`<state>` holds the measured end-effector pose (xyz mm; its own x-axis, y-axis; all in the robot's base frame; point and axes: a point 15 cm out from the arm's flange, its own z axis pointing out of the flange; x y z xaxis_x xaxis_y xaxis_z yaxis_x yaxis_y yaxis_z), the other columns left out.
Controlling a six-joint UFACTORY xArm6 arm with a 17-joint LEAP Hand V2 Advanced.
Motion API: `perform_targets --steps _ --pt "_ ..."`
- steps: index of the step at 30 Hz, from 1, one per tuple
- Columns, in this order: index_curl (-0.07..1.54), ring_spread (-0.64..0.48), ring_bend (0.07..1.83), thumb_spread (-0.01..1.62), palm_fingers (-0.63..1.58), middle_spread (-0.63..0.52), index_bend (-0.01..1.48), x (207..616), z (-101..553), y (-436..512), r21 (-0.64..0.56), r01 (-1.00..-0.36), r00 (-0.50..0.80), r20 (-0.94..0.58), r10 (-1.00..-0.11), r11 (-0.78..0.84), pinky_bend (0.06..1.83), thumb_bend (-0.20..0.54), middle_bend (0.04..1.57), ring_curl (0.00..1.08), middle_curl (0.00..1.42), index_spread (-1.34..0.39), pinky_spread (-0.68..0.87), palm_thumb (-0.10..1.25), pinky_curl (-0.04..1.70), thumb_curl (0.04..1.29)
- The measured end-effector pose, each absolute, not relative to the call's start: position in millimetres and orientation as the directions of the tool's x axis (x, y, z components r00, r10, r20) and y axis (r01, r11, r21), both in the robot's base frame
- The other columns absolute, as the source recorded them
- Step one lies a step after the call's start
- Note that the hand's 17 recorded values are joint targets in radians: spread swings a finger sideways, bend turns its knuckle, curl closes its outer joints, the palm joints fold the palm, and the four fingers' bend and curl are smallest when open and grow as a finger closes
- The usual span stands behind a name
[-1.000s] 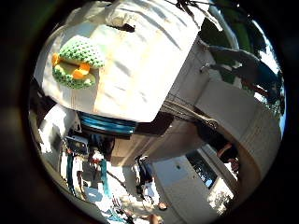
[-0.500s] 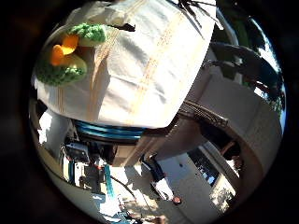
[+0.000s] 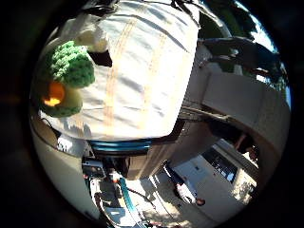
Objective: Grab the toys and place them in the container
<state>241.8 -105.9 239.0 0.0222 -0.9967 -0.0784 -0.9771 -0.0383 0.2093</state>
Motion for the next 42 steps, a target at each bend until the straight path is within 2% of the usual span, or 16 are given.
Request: perform_targets --steps 5,12,19,22,23,25,26,28,29,30,32,34,35,36,39,42 --pt "0.42 -0.07 1.34 1.12 0.99 -0.21 0.67 262.3 292.5 -101.9 0.190 -0.982 -0.005 -0.093 -0.996 -0.013 1.50 -0.015 1.12 0.77 0.90 -0.66 0.22 0.99 0.64 0.55" --pt "0.54 -0.09 1.42 1.12 0.89 -0.22 0.76 306.8 363.2 -32.7 0.131 -0.986 0.081 -0.163 -0.983 -0.102 1.55 -0.015 1.19 0.80 0.97 -0.74 0.17 0.99 0.70 0.59" --pt "0.69 -0.10 1.50 1.14 0.80 -0.23 0.80 361.7 386.6 93.5 0.100 -0.965 0.219 -0.210 -0.953 -0.244 1.61 -0.016 1.25 0.83 1.03 -0.80 0.15 0.98 0.76 0.62" --pt "0.75 -0.11 1.51 1.14 0.77 -0.23 0.80 392.5 385.8 151.6 0.061 -0.947 0.292 -0.247 -0.924 -0.315 1.62 -0.016 1.27 0.83 1.04 -0.82 0.14 0.98 0.78 0.63" --pt "0.76 -0.11 1.52 1.14 0.76 -0.23 0.80 413.6 387.8 180.9 0.010 -0.936 0.337 -0.254 -0.907 -0.351 1.63 -0.016 1.28 0.84 1.04 -0.82 0.14 0.98 0.78 0.63" --pt "0.79 -0.11 1.53 1.16 0.73 -0.23 0.79 422.9 383.6 186.4 -0.012 -0.937 0.342 -0.253 -0.905 -0.350 1.63 -0.042 1.29 0.84 1.05 -0.83 0.14 0.92 0.79 0.62" --pt "0.80 -0.09 1.52 1.18 0.70 -0.22 0.78 429.3 379.8 189.2 -0.022 -0.937 0.341 -0.253 -0.905 -0.348 1.59 -0.065 1.26 0.82 1.03 -0.81 0.15 0.86 0.78 0.60" --pt "0.82 -0.05 1.46 1.20 0.69 -0.20 0.74 436.0 366.1 192.1 -0.003 -0.938 0.336 -0.254 -0.907 -0.347 1.57 -0.048 1.21 0.78 0.99 -0.78 0.18 0.83 0.77 0.58" --pt "0.82 -0.03 1.40 1.21 0.61 -0.18 0.70 437.5 358.9 192.3 0.012 -0.938 0.333 -0.254 -0.908 -0.347 1.56 -0.043 1.12 0.75 0.94 -0.73 0.20 0.81 0.76 0.57" --pt "0.82 0.01 1.34 1.21 0.27 -0.16 0.63 438.6 349.8 192.3 0.034 -0.936 0.330 -0.253 -0.909 -0.349 1.57 -0.038 0.92 0.74 0.88 -0.64 0.23 0.80 0.77 0.55" --pt "0.81 0.07 1.26 1.21 0.07 -0.12 0.58 439.5 328.6 192.3 0.091 -0.931 0.322 -0.253 -0.912 -0.354 1.50 -0.033 0.79 0.71 0.81 -0.56 0.26 0.78 0.75 0.54" --pt "0.74 0.15 1.09 1.22 -0.11 -0.06 0.51 438.9 307.7 192.5 0.148 -0.922 0.314 -0.254 -0.915 -0.358 1.36 -0.030 0.58 0.59 0.69 -0.45 0.33 0.76 0.67 0.51" --pt "0.72 0.17 1.02 1.22 -0.16 -0.05 0.50 439.4 301.1 192.2 0.165 -0.919 0.312 -0.254 -0.915 -0.359 1.32 -0.031 0.54 0.56 0.66 -0.44 0.34 0.76 0.65 0.51" --pt "0.67 0.21 0.88 1.21 -0.20 -0.01 0.45 439.6 296.9 191.9 0.175 -0.915 0.315 -0.255 -0.914 -0.364 1.24 -0.033 0.44 0.49 0.60 -0.41 0.37 0.74 0.60 0.50" --pt "0.59 0.25 0.70 1.20 -0.24 0.03 0.35 438.3 289.1 191.6 0.191 -0.891 0.357 -0.267 -0.895 -0.412 1.12 -0.026 0.29 0.41 0.51 -0.43 0.41 0.74 0.53 0.48" --pt "0.53 0.28 0.59 1.19 -0.18 0.05 0.26 437.4 286.0 188.4 0.195 -0.874 0.387 -0.277 -0.880 -0.446 1.02 -0.025 0.19 0.36 0.46 -0.45 0.43 0.74 0.47 0.47"
